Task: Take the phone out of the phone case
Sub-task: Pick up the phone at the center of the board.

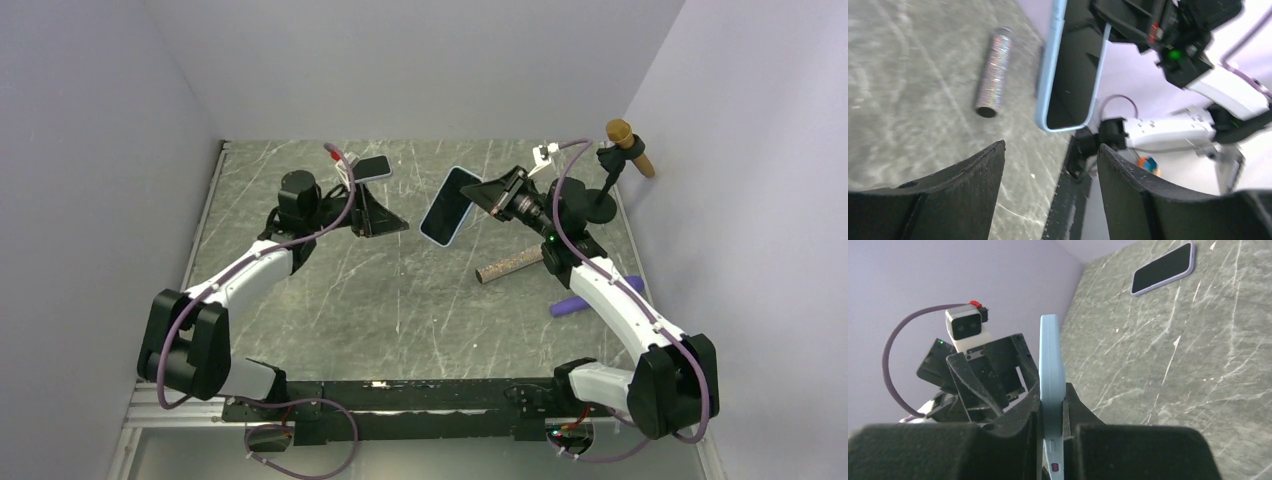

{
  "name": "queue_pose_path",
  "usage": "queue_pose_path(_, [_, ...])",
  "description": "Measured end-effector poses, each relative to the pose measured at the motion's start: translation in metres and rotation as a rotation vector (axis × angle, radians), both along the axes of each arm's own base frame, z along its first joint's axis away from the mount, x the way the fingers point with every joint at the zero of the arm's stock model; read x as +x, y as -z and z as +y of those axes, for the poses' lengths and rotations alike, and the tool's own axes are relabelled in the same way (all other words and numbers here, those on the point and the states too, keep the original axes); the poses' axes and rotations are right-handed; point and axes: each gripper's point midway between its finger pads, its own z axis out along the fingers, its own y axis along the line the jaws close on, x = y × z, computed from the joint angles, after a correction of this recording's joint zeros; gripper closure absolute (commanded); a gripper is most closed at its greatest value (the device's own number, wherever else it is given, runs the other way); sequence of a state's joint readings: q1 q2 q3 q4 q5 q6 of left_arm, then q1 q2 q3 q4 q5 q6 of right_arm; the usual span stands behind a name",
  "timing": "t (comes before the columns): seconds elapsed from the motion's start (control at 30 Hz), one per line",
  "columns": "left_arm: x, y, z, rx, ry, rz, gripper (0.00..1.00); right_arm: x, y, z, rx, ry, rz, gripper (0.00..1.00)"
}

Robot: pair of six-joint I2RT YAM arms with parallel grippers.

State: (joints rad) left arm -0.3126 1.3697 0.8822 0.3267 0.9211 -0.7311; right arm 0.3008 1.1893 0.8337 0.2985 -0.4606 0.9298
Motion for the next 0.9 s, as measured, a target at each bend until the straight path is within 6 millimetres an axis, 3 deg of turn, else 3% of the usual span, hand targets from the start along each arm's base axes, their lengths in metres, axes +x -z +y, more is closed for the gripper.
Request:
queue_pose_path(0.13, [-0.024, -0.008, -0.018, -0.087, 0.136, 0.005, 0.36, -0.004, 0.000, -0.002, 0.034, -0.015, -0.004, 1.00])
queue_pose_path(0.27, [-0.038, -0.022, -0.024, -0.128, 0.211, -0.041, 0.39, -0.006, 0.000, -0.003, 0.070, -0.022, 0.002, 1.00])
queue_pose_path(0.6, [-0.044, -0.011, -0.028, -0.092, 0.238, -0.020, 0.43, -0.013, -0.015, -0.003, 0.155, -0.043, -0.031, 1.00])
queue_pose_path(0.8, [-0.046, -0.013, -0.028, -0.097, 0.251, -0.022, 0.57, -0.019, -0.034, 0.002, 0.216, -0.100, -0.084, 1.00])
queue_pose_path(0.9, [-0.047, -0.016, -0.029, -0.109, 0.267, -0.032, 0.58, -0.019, -0.038, 0.005, 0.246, -0.130, -0.096, 1.00])
